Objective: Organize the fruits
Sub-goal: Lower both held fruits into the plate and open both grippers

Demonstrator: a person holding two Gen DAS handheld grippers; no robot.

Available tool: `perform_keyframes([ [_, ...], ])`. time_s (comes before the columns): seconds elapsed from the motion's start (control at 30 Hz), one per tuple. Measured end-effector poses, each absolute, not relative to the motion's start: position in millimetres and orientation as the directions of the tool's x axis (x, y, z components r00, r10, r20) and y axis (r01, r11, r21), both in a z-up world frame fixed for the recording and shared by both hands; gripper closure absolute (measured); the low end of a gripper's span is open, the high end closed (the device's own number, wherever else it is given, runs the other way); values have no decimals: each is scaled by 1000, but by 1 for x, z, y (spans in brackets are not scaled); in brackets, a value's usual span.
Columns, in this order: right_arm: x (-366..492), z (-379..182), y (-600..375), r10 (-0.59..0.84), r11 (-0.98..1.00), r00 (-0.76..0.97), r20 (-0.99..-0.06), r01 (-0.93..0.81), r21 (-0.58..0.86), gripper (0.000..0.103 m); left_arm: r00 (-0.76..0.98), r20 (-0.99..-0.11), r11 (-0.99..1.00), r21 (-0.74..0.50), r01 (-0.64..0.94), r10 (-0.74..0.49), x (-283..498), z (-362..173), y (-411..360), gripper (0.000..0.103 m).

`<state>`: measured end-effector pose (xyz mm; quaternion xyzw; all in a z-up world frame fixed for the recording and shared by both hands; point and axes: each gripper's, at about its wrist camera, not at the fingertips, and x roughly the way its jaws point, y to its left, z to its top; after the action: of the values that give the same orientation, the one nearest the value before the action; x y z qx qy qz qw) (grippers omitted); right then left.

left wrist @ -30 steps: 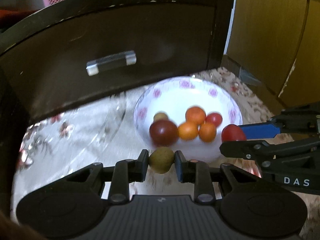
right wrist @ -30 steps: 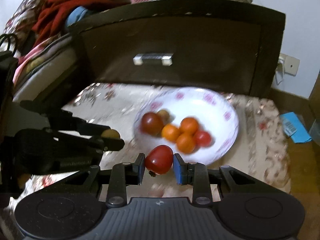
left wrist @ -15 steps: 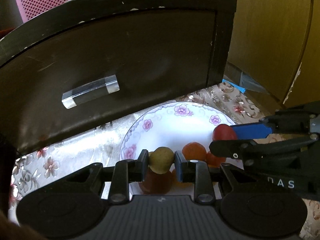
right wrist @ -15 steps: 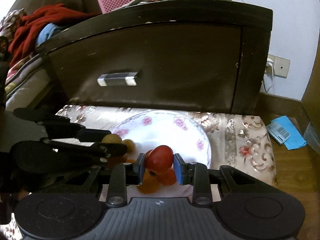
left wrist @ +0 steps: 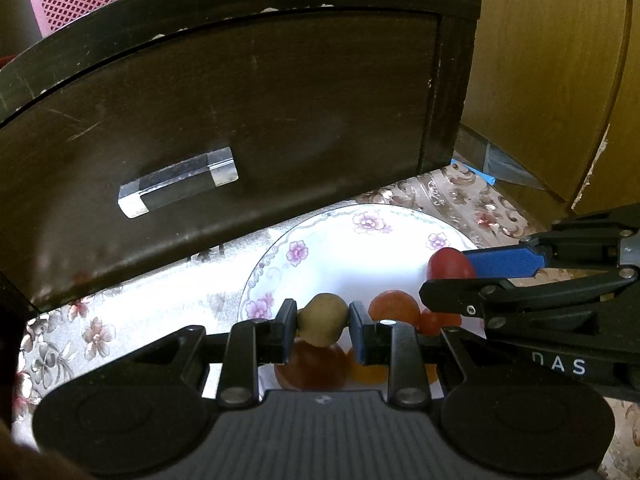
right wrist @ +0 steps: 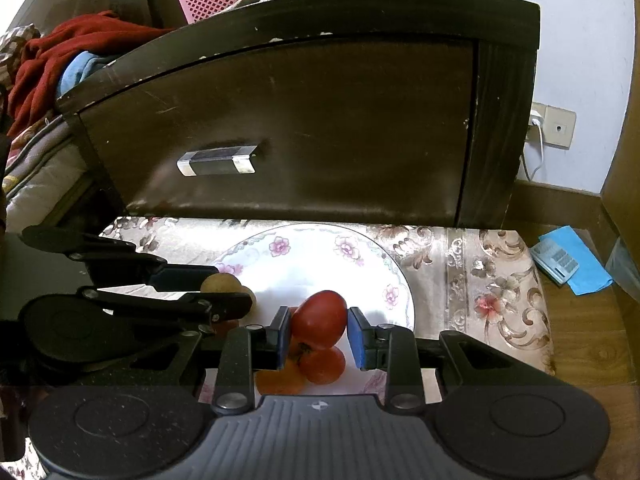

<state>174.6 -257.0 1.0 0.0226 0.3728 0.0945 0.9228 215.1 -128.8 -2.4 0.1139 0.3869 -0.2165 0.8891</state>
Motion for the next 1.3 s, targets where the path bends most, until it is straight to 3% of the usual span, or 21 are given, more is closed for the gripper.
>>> perform_keyframes([
  [1.3,190,-11,-258,201,980,693,-692,-149,135,76,617,-739,885,61,461,-271,225,-14,-128,68],
])
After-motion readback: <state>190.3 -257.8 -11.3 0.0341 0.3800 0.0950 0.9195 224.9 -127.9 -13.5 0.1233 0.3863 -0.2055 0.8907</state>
